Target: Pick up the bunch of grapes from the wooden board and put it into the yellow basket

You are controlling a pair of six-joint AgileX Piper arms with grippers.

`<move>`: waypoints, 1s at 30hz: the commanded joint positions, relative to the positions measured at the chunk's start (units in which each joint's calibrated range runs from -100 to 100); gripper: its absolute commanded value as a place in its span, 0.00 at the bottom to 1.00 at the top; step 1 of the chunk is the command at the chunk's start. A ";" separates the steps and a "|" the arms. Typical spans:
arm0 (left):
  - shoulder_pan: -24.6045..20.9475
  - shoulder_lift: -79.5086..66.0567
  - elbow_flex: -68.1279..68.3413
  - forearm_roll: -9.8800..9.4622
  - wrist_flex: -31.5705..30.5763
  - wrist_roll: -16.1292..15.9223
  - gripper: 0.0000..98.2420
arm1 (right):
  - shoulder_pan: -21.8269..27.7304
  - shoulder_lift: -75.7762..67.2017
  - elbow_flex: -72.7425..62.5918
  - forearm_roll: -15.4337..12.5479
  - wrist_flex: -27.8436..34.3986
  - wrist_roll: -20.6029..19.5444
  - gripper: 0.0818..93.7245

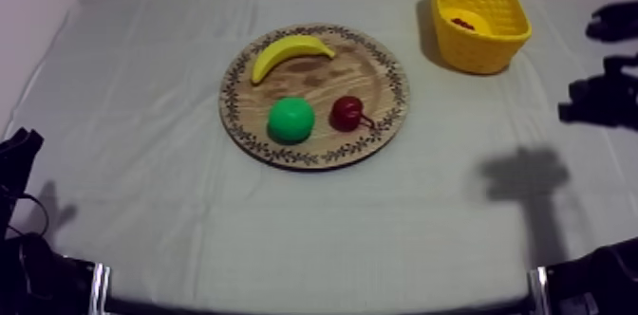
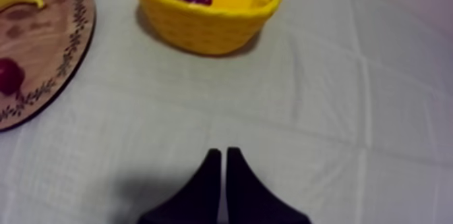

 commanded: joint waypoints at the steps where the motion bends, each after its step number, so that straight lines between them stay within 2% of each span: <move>1: -0.01 -0.03 0.01 -0.01 0.03 -0.01 0.00 | -0.47 -13.26 8.50 0.31 1.01 0.18 0.00; 9: -0.01 -0.03 0.01 -0.01 0.03 0.02 0.00 | -2.55 -31.39 18.79 2.04 3.01 -0.95 0.00; 16: -0.01 -0.03 0.01 -0.01 0.03 0.03 0.00 | -3.40 -42.09 23.39 1.26 3.47 -0.90 0.00; 19: -0.01 -0.03 0.01 -0.01 0.03 0.03 0.00 | -3.60 -44.02 23.93 0.74 3.97 -1.04 0.00; 30: -0.01 -0.03 0.01 -0.01 0.03 0.02 0.00 | -5.50 -45.00 23.86 1.32 6.08 -5.59 0.00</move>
